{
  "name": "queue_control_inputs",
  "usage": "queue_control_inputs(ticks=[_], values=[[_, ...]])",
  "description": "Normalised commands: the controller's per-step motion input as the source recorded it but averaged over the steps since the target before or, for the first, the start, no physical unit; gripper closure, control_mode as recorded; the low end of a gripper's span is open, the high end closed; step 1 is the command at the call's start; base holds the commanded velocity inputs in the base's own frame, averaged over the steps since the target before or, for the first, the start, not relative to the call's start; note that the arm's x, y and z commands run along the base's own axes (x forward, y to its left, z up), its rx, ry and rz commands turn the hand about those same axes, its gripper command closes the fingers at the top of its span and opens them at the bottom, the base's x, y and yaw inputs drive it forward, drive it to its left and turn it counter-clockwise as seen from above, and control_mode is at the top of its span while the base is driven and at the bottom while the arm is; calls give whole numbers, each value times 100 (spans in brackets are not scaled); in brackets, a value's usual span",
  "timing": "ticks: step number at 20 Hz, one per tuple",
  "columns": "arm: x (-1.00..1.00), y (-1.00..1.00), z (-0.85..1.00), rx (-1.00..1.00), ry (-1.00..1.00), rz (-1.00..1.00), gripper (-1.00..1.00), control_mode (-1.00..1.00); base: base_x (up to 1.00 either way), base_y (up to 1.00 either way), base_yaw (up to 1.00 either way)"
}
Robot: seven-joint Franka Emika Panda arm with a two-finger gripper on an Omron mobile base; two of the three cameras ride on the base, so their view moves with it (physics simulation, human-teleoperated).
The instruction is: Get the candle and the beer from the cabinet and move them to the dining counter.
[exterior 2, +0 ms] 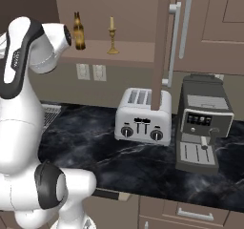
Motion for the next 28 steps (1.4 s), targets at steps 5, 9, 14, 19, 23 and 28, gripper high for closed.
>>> queue_control_inputs(ticks=[5, 9, 14, 19, 23, 28], values=[[0, 44, -2, 0, 0, -2, -100, -100, 0, 0, 0], [3, 39, -1, 0, 0, -3, -100, -100, 0, 0, 0], [9, 53, -9, 0, 0, -5, -100, -100, 0, 0, 0], [5, 49, -7, 0, 0, -6, -100, -100, 0, 0, 0], [-4, -12, 0, 0, 0, -8, -100, -100, 0, 0, 0], [-18, -65, 0, 0, 0, -7, -100, -100, 0, 0, 0]])
